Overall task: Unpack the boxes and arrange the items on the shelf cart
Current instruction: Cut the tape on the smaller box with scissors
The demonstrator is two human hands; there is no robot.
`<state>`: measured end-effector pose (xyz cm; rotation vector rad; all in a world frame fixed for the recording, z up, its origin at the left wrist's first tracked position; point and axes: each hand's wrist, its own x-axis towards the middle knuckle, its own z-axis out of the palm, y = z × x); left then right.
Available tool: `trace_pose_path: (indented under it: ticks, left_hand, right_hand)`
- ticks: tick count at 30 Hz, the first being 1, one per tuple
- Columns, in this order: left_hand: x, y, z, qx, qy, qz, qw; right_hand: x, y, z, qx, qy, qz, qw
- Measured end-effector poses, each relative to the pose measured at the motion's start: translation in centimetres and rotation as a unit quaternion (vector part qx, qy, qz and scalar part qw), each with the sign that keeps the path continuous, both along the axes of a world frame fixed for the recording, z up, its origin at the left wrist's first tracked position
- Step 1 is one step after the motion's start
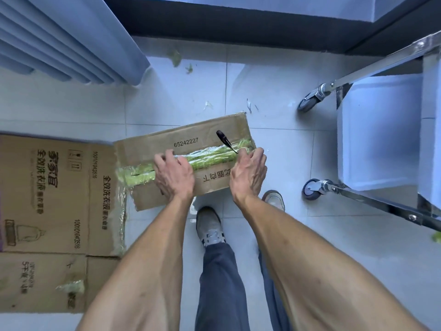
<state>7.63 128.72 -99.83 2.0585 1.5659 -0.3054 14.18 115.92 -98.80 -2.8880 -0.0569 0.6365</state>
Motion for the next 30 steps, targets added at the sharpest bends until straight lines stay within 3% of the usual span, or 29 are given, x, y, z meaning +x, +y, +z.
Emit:
trace_pose_path:
  ticks: [3, 5, 8, 14, 17, 20, 22, 24, 26, 28, 30]
  left_hand:
    - [2.7, -2.0, 1.3, -0.171, -0.131, 0.086, 0.973]
    - [4.0, -2.8, 1.7, -0.235, -0.147, 0.118, 0.954]
    - [4.7, -3.3, 1.9, -0.271, -0.121, 0.159, 0.941]
    - [4.3, -4.3, 2.5, -0.352, -0.103, 0.172, 0.915]
    - [3.8, -5.0, 3.1, -0.372, -0.100, 0.235, 0.893]
    - [3.0, -5.6, 2.9, -0.404, -0.099, 0.272, 0.868]
    - [2.7, -6.2, 2.6, -0.421, -0.087, 0.237, 0.871]
    - [2.4, -6.3, 2.0, -0.369, -0.056, 0.133, 0.918]
    - [1.8, -6.0, 1.9, -0.210, 0.014, 0.012, 0.978]
    - [1.2, -5.2, 1.6, -0.067, 0.070, -0.041, 0.994]
    - [0.9, -4.1, 1.0, -0.051, 0.091, -0.045, 0.994]
  right_hand:
    - [0.0, -0.7, 1.6, 0.054, 0.036, 0.012, 0.998]
    - [-0.3, -1.3, 2.7, 0.081, 0.030, 0.068, 0.994]
    - [-0.1, -2.2, 3.7, 0.081, 0.054, 0.038, 0.995]
    - [0.9, -2.9, 4.1, -0.057, 0.125, -0.097, 0.986]
    - [1.5, -2.4, 4.3, -0.019, 0.154, -0.206, 0.966]
    - [1.9, -1.8, 4.4, 0.026, 0.188, -0.216, 0.958]
    - [2.0, -1.8, 4.1, 0.006, 0.209, -0.191, 0.959]
    - [1.8, -2.1, 3.7, -0.036, 0.210, -0.155, 0.965]
    - [1.3, -2.3, 3.2, -0.061, 0.193, -0.131, 0.970]
    - [0.8, -2.3, 2.8, -0.068, 0.184, -0.131, 0.972]
    - [0.3, -2.2, 2.4, -0.073, 0.185, -0.142, 0.970]
